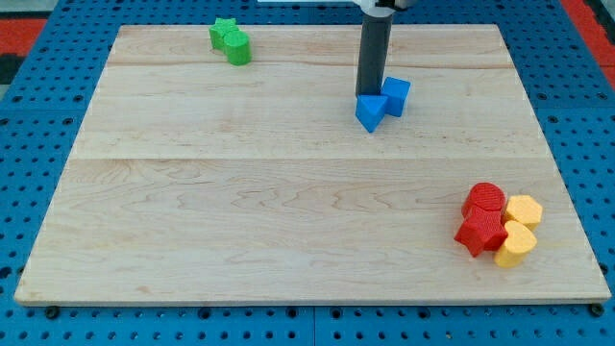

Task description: Move the blue triangle to the left of the red circle

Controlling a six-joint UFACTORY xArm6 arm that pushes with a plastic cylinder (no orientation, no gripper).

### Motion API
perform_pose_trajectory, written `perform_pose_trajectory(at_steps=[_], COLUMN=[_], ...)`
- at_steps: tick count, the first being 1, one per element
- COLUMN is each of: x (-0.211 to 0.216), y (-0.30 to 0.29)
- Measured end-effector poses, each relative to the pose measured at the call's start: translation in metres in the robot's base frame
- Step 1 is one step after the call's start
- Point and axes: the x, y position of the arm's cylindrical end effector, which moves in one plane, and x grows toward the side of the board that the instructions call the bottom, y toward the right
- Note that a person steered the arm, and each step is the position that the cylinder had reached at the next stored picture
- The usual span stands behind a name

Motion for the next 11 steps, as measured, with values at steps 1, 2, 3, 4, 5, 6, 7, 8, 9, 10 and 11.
perform_pose_trajectory(at_steps=[1,2,3,4,5,6,7,8,9,10,11], x=[0.024,0.058,0.084,0.074,0.043,0.048,0.087,0.12,0.136,0.153,0.174], y=[0.0,0.006,0.009,0.006,0.004,0.005,0.005,0.005,0.005,0.01,0.015])
